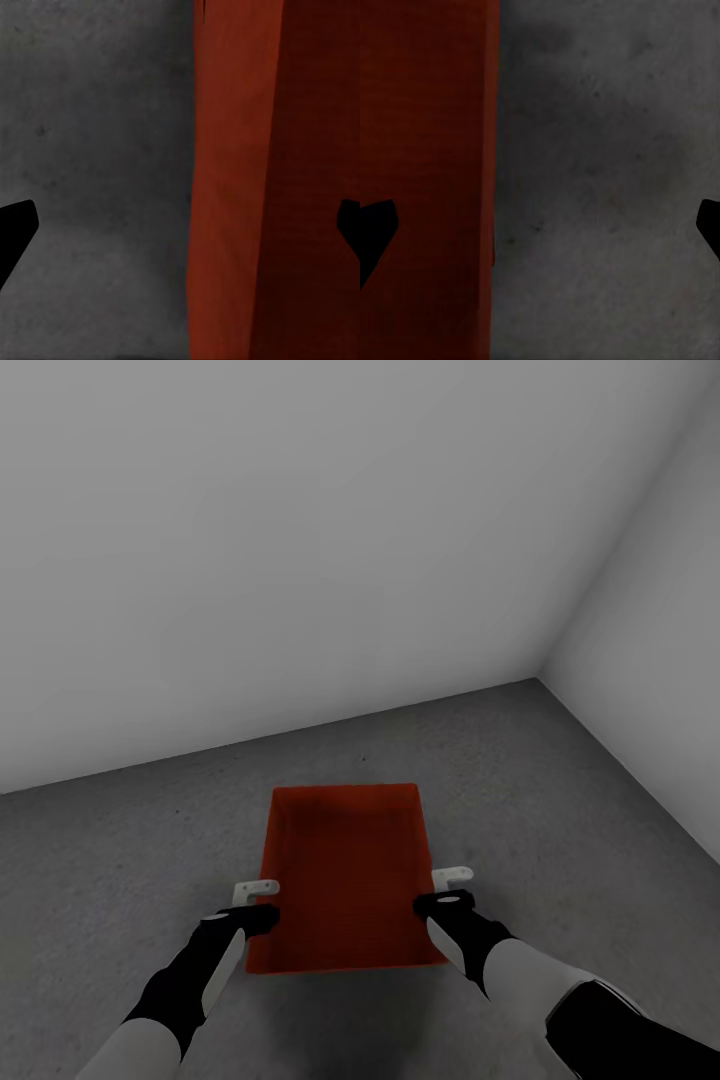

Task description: Move the two storage containers from the living room to the garage. In the garage, place one container on the floor and stack the other container on top of it (either order is fine).

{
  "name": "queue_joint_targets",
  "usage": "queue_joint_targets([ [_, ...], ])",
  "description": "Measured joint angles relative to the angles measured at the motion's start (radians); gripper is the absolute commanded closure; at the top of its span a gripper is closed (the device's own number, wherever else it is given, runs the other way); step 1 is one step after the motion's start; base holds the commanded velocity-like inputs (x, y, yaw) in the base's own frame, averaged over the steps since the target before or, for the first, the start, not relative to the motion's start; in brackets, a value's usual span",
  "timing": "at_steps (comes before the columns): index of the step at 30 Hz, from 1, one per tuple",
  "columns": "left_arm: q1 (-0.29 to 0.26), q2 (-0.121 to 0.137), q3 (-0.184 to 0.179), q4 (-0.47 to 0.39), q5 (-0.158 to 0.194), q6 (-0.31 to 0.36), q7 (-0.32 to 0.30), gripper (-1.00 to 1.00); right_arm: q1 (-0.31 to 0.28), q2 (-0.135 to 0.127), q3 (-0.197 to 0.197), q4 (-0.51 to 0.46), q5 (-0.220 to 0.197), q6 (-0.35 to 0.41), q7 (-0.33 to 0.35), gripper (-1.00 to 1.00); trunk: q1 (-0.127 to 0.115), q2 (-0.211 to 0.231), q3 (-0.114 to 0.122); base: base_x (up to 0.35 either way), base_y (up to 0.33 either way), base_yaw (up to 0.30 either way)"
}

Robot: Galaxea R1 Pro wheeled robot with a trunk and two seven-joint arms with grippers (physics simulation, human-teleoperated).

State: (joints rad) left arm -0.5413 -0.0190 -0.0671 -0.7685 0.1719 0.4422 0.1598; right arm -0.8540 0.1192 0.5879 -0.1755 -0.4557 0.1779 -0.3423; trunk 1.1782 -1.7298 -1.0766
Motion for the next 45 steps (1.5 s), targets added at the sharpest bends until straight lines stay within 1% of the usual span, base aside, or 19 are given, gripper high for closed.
queue_joint_targets([
  [16,0.0,0.0,0.002,0.0,0.0,0.001,0.002,-1.0,0.0,-0.002,-0.001,-0.001,0.001,0.0,-0.001,-1.0,0.0,0.0,0.0,0.0,0.0,0.0],
  [17,0.0,-0.001,0.001,0.001,0.0,0.001,0.002,-1.0,0.0,-0.002,0.0,0.009,0.005,0.001,-0.002,-1.0,-0.004,0.007,0.003,0.0,0.0,0.0],
  [18,0.0,-0.001,0.001,0.001,0.0,0.001,0.003,-1.0,0.001,-0.002,-0.003,0.015,-0.002,0.0,-0.002,-1.0,-0.007,0.014,0.006,0.0,0.0,0.0],
  [45,0.0,0.0,0.0,0.005,0.0,0.002,0.003,-1.0,0.0,-0.002,-0.002,0.016,-0.002,0.0,-0.002,-1.0,-0.111,0.203,0.091,0.0,0.0,0.0],
])
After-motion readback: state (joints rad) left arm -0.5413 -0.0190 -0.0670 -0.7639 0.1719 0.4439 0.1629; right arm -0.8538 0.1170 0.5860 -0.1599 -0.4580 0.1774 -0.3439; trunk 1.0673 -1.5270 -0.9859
